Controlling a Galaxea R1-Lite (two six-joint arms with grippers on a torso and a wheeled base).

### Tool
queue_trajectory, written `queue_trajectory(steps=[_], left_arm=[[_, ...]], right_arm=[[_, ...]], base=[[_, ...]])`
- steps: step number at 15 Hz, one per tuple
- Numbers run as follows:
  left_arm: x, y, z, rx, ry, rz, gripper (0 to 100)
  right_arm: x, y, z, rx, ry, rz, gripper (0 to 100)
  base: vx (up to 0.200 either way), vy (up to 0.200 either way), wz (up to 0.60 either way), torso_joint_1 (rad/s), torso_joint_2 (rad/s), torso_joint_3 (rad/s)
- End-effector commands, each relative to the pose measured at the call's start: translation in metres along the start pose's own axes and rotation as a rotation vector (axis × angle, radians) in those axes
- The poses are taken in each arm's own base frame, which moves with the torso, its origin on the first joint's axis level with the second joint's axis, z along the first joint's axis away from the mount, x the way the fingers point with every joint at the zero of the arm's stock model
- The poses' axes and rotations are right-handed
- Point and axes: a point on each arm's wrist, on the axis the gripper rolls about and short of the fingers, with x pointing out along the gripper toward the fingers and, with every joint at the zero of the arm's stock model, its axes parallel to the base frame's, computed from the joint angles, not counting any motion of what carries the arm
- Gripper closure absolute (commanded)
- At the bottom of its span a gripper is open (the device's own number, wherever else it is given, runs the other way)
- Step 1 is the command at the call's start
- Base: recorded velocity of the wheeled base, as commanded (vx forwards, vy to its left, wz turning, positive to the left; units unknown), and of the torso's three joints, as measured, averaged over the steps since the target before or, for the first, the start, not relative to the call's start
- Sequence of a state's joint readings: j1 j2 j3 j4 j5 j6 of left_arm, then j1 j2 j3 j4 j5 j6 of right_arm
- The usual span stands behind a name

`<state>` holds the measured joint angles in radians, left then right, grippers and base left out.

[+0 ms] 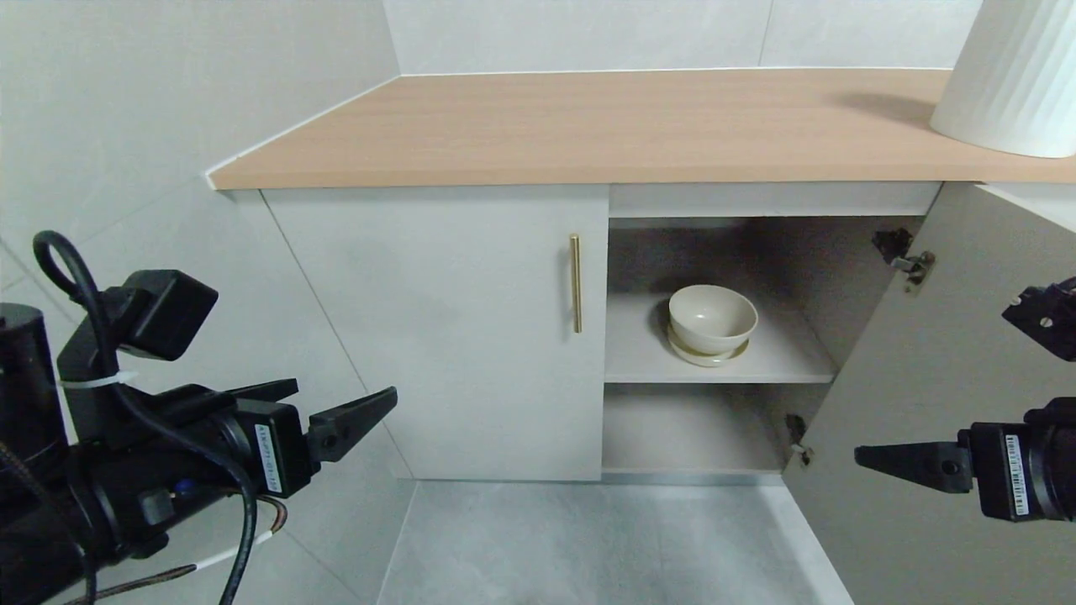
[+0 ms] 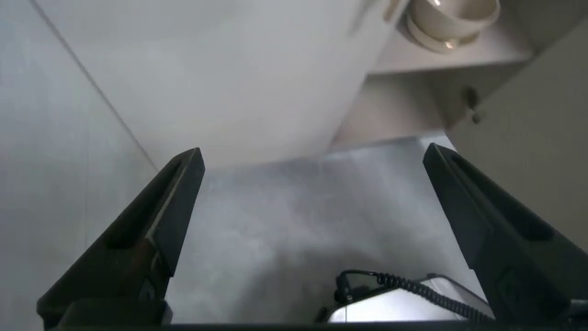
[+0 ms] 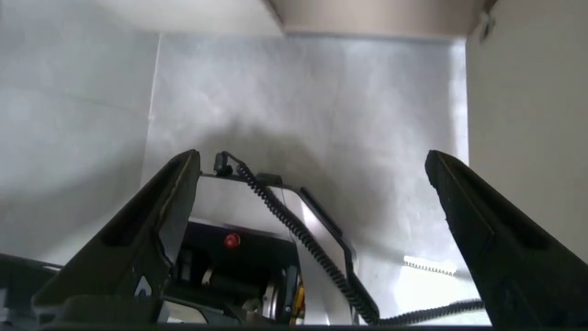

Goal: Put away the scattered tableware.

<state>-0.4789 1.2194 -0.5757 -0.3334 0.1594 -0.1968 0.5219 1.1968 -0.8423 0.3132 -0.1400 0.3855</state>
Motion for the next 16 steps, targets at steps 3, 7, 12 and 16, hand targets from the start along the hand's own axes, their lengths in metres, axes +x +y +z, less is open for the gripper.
queue_trajectory(steps=[3,7,12,16], left_arm=[[0.0008,0.0000,-0.0004,0.001,0.003,0.001,0],[0.0008,0.0002,-0.0014,0.002,0.007,0.002,0],[0.0009,0.0003,-0.0019,0.002,0.008,0.002,0],[0.0009,0.0003,-0.0019,0.002,0.008,0.002,0]], right_arm=[[0.0016,0.0004,-0.0001,-0.002,0.005,-0.002,0],[0.0020,0.0004,-0.0002,-0.002,0.008,-0.003,0],[0.0026,0.0004,-0.0006,-0.003,0.011,-0.003,0],[0.0026,0.0004,-0.0006,-0.003,0.011,-0.003,0]], base=[[-0.200,0.000,0.00,-0.001,0.00,0.002],[-0.200,0.000,0.00,0.001,0.00,0.002],[-0.040,0.000,0.00,0.000,0.00,0.000],[0.000,0.000,0.00,0.000,0.00,0.000]])
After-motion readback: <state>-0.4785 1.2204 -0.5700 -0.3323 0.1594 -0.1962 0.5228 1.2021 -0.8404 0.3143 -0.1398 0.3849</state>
